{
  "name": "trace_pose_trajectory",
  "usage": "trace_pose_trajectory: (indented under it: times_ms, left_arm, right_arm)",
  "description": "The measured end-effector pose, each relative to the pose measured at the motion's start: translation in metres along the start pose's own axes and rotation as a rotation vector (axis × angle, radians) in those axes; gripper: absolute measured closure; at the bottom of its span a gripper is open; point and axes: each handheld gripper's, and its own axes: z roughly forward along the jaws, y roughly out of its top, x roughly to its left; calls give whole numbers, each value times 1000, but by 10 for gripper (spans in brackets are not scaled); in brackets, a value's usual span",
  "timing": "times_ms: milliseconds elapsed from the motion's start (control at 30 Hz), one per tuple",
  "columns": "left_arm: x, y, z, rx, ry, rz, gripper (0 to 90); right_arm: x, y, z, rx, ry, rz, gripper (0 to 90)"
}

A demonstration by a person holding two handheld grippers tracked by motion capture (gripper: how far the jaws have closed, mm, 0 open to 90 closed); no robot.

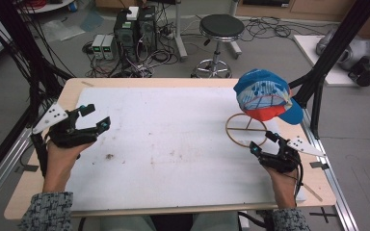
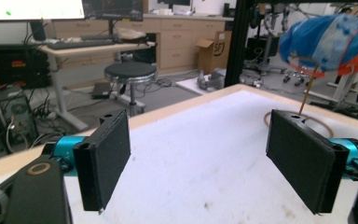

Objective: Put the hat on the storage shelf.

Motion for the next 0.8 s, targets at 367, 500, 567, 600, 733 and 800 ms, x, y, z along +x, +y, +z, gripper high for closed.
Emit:
trace_pose_trajectory:
  times_ms: [367, 500, 567, 600, 733, 800]
  left_arm:
    - [2, -36, -13, 30, 42, -29, 216]
    - [1, -45, -14, 32, 39, -39, 216]
    - [1, -49, -14, 32, 37, -43, 216]
    - [2, -50, -14, 29, 38, -50, 216]
    - [2, -54, -15, 28, 35, -61, 215]
    - [2, -55, -15, 27, 34, -61, 215]
  right_arm:
    - [0, 0, 0, 3, -5, 1, 110]
    - [0, 0, 0, 2, -5, 2, 111]
    - [0, 0, 0, 6, -8, 5, 110]
    - [0, 0, 0, 3, -7, 2, 110]
    - [0, 0, 0, 2, -8, 1, 110]
    - [0, 0, 0, 3, -9, 2, 110]
